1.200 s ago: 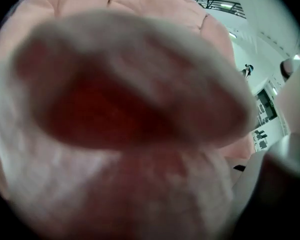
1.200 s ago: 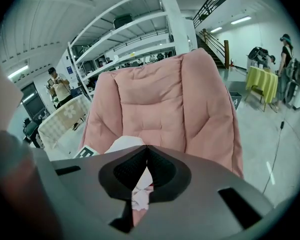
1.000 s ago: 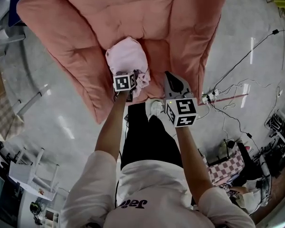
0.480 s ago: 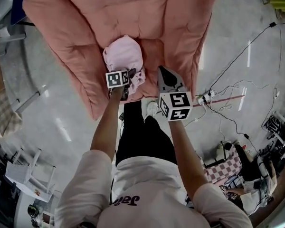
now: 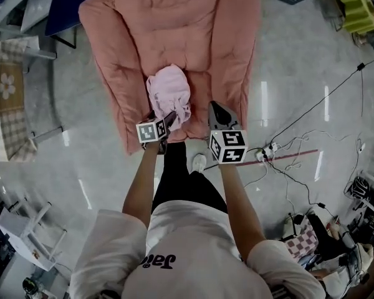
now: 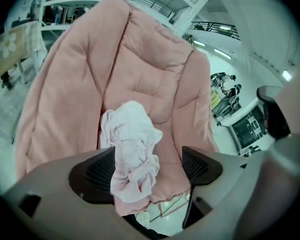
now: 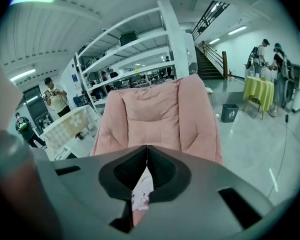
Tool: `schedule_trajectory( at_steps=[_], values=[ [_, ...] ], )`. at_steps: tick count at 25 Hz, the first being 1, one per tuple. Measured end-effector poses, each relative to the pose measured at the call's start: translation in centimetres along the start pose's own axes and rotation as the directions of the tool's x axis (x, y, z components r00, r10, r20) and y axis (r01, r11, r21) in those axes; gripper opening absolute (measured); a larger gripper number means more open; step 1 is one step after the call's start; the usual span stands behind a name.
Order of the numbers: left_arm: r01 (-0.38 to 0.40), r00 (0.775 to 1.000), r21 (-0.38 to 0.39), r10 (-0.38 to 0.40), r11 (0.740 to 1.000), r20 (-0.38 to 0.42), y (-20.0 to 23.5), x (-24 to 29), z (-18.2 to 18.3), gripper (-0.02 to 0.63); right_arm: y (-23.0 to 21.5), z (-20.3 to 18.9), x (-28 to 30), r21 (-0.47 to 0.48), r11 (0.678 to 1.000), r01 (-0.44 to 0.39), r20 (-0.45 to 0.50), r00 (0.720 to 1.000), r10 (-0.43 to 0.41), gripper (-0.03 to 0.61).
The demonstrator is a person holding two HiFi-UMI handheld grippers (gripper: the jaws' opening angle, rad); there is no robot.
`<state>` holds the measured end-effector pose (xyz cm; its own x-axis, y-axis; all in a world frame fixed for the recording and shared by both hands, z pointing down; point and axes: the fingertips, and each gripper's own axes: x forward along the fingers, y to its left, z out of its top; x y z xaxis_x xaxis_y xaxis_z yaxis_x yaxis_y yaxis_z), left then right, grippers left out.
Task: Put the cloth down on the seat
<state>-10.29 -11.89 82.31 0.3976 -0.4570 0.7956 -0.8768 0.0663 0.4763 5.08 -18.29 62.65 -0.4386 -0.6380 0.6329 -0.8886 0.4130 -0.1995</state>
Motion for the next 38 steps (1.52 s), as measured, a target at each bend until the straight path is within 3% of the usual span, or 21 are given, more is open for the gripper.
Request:
schedule_trajectory(
  at_steps=[5,10,19,25,31,33,38],
  values=[
    [-0.006,0.983,0.103,-0.013,0.995,0.183,-5.1,-7.6,2.6,0.413,0.6,0.8,-5.5,-0.020,1.000,0.012,0.064,0.998,-0.011,0.012],
    [-0.032,0.938,0.194,-0.037,0.980,0.344,-11.0,-15.2,3.4,0.375,2.1,0.9,-11.0,-0.030,1.000,-0.010,0.119,0.993,0.013,0.012],
    [-0.146,0.809,0.297,-0.059,0.944,0.584,-18.4,-26.6,4.8,0.172,4.2,4.0,-19.0,-0.120,0.992,-0.047,0.284,0.956,0.080,0.012],
    [-0.222,0.703,0.342,-0.094,0.913,0.705,-22.7,-33.2,5.6,0.083,5.4,6.6,-23.9,-0.175,0.984,-0.031,0.390,0.916,0.098,0.012],
    [-0.289,0.594,0.340,-0.111,0.895,0.797,-25.9,-38.0,6.2,0.033,5.9,8.9,-27.8,-0.197,0.980,-0.019,0.483,0.868,0.113,0.012],
    [-0.290,0.577,0.343,-0.123,0.893,0.808,-26.6,-39.0,5.9,0.016,6.0,9.5,-29.0,-0.207,0.978,-0.012,0.504,0.856,0.117,0.012],
    [-0.264,0.560,0.355,-0.158,0.897,0.814,-27.7,-40.4,5.1,0.015,6.5,10.1,-31.0,-0.243,0.970,0.011,0.533,0.837,0.124,0.011]
  ],
)
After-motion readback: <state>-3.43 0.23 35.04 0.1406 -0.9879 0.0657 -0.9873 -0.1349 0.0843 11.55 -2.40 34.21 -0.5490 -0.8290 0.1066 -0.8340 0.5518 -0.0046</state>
